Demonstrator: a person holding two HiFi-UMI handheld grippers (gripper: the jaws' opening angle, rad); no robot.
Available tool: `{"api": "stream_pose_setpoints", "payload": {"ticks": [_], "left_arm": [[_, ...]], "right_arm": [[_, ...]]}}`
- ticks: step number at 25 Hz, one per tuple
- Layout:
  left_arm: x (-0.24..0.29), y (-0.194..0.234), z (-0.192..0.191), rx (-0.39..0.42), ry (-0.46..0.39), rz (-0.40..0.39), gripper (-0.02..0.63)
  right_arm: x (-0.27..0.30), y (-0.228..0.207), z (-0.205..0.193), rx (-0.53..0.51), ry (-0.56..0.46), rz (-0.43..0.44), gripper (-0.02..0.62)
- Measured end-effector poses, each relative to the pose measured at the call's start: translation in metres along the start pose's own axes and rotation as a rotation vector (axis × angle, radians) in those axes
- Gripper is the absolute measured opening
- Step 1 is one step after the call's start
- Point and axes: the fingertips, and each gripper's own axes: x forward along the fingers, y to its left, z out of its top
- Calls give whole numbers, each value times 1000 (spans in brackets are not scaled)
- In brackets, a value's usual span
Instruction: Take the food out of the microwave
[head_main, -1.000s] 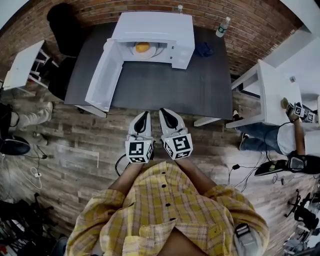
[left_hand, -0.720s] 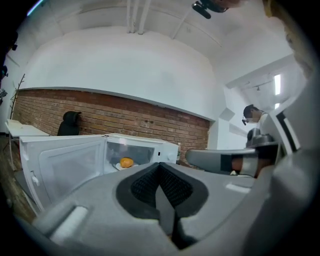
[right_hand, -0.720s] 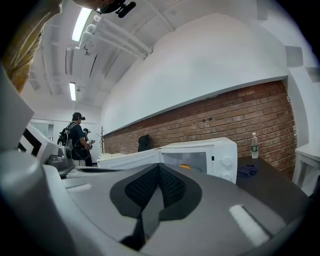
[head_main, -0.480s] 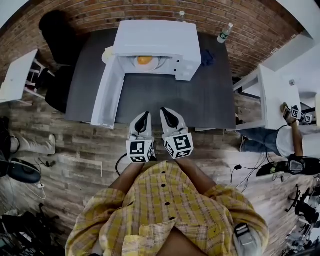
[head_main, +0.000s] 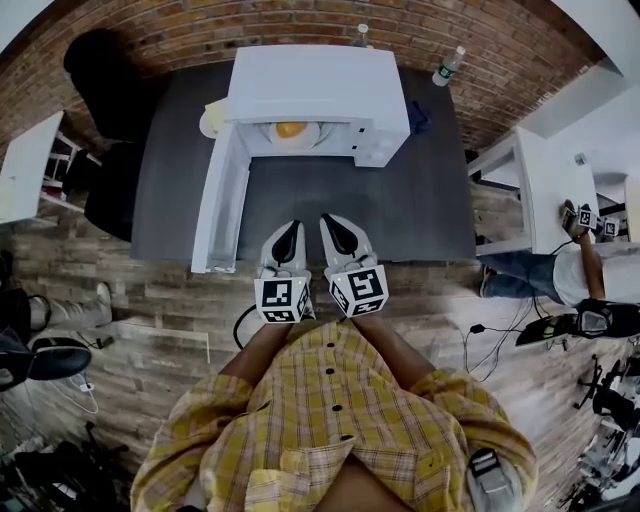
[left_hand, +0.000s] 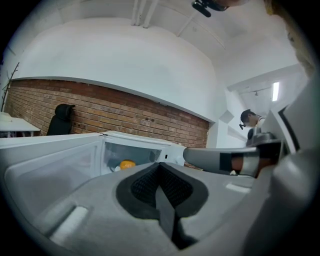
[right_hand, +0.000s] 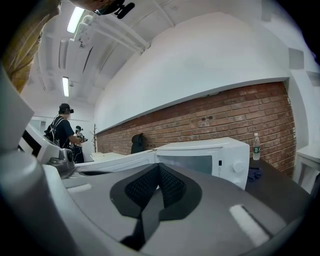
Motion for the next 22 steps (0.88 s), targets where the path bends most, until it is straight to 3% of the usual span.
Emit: {"api": "stream_pose_setpoints", "payload": {"ticks": [8,22], "left_arm": [[13,11,0,-66,6,25,-2],[65,11,-3,-93,30,54,-2]], "right_arm": [[4,-12,5,-5,7,-27,3],[28,-55,1,5,28,6,3]]}}
